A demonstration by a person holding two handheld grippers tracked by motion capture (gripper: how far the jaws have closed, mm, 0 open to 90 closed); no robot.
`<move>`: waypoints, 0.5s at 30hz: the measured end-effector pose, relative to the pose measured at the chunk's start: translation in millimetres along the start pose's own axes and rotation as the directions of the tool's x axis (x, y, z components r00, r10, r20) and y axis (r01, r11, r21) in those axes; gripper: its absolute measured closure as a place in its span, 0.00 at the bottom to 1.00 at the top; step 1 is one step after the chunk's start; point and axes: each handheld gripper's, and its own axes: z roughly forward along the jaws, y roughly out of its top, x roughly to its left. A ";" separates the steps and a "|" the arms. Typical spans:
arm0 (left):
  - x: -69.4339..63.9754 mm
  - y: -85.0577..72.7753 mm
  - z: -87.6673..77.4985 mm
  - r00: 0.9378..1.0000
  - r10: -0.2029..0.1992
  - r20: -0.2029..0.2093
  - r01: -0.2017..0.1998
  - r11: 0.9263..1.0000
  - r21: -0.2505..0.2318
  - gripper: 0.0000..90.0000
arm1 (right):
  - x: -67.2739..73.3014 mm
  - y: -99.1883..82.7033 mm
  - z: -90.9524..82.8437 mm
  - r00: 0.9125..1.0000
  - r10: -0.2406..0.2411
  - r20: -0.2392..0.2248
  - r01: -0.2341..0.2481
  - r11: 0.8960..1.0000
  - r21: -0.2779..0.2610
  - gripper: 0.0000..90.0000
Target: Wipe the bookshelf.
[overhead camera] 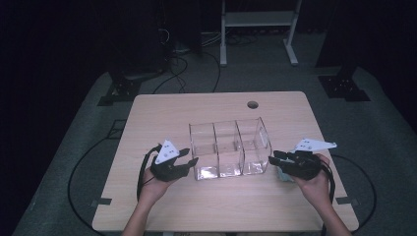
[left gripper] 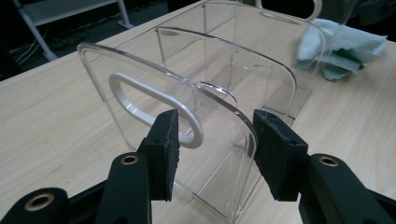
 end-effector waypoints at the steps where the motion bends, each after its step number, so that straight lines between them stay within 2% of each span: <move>1: 2.1 0.0 0.8 1.000 -0.005 -0.002 0.005 1.000 -0.001 0.58 | -0.1 -0.1 0.4 1.000 0.000 0.000 0.000 1.000 0.000 0.72; 11: 15.1 2.8 5.2 1.000 -0.001 -0.028 0.001 1.000 0.010 0.60 | 1.3 0.1 4.6 1.000 -0.009 0.007 0.009 1.000 0.009 0.74; 15: 20.8 2.2 7.9 0.999 -0.019 -0.034 0.019 1.000 -0.003 0.60 | 0.5 0.5 5.4 1.000 -0.004 0.009 0.004 1.000 0.009 0.74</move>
